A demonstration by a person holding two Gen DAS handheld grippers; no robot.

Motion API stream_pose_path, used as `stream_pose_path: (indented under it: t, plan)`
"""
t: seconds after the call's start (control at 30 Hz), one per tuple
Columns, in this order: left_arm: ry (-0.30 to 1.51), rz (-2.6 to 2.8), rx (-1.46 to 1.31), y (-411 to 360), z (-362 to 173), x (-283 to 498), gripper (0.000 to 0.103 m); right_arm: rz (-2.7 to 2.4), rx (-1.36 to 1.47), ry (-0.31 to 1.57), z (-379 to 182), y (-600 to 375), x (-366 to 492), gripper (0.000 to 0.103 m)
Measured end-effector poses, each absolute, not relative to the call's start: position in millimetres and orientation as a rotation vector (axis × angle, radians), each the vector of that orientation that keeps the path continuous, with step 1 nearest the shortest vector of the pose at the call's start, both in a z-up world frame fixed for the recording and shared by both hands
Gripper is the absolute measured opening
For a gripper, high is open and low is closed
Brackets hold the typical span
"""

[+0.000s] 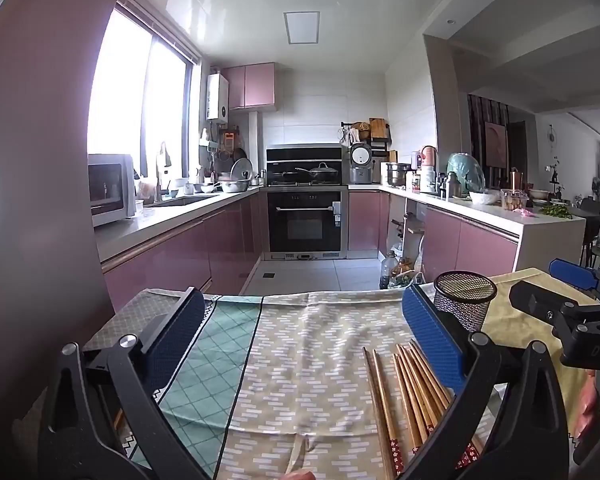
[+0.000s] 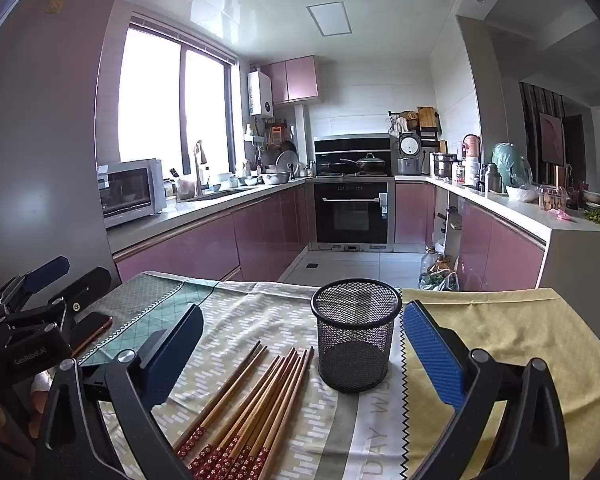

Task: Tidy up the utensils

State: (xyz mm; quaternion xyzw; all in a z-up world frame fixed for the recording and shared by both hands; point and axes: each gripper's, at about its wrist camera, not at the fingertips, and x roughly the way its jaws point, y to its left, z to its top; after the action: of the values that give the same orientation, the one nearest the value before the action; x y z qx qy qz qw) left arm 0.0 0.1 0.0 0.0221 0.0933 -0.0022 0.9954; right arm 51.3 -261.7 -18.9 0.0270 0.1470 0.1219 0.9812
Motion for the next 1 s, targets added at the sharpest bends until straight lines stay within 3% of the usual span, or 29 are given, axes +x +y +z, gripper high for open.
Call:
stream_pose_path:
  t: [1.0]
  plan:
    - [0.202, -0.016, 0.020, 0.7, -4.0, 5.7, 0.097, 0.245, 0.058, 0.294, -20.3, -262.9, 50.4, 0.097]
